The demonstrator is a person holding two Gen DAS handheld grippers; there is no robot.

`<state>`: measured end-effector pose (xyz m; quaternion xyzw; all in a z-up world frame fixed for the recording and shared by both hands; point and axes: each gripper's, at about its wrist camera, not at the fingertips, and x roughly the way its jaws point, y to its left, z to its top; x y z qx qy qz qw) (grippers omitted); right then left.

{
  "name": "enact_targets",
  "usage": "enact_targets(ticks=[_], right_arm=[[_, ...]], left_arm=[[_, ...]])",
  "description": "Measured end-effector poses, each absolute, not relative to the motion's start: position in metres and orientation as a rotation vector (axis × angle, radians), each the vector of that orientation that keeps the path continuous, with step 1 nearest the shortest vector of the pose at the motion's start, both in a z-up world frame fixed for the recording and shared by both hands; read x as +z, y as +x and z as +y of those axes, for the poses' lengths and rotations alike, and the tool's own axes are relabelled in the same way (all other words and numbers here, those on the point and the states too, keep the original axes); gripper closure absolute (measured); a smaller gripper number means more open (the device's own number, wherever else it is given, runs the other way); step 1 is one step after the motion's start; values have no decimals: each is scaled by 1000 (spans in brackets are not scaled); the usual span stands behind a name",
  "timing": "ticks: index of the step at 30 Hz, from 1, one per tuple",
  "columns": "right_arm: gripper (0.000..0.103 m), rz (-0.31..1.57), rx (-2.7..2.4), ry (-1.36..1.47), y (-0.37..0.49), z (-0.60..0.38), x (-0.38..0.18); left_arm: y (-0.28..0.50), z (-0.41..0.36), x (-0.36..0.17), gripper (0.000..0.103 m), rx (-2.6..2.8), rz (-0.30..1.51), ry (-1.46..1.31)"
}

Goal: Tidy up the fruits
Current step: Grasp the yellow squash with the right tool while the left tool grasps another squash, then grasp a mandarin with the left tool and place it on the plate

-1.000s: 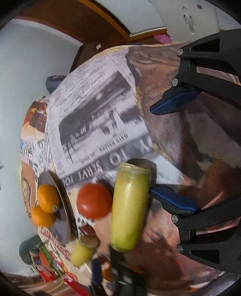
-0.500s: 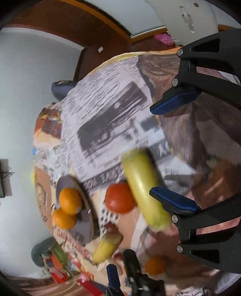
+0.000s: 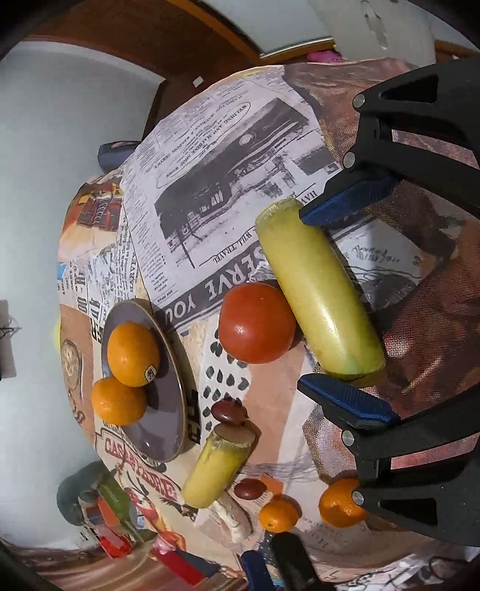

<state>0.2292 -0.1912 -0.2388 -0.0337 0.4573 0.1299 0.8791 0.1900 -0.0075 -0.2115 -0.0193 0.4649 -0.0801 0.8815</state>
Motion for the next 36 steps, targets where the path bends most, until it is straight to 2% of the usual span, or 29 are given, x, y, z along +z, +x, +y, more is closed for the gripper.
enact_targets(ticks=[3,5,7,10,13,16,19,21,24,36], right_arm=[[26,984,301,-28,231,-199,-244],[35,1011,320,2,229,-205,-250],[50,1019,325,-1,226,-207,-252],[61,1011,309,-43,215,-210,-250],[67,1002,295,-82,202,-219,-249],[68,1004,306,-93,188,-226,-248],[68,1002,313,-118,176,-230,-245],[68,1006,324,-121,173,-231,-243],[68,998,338,-90,173,-235,-237],[66,999,327,-56,208,-232,-247]], left_arm=[[186,-15,-215,24,-181,977,-32],[183,-22,-217,24,-192,980,-16],[181,-27,-218,24,-198,984,-4],[178,-31,-221,24,-204,992,4],[176,-33,-225,24,-207,1005,5],[174,-34,-231,27,-207,1019,6],[175,-36,-238,40,-216,1044,6],[177,-37,-243,56,-223,1063,6],[177,-40,-244,66,-246,1064,-3],[184,-32,-236,66,-227,1037,-13]])
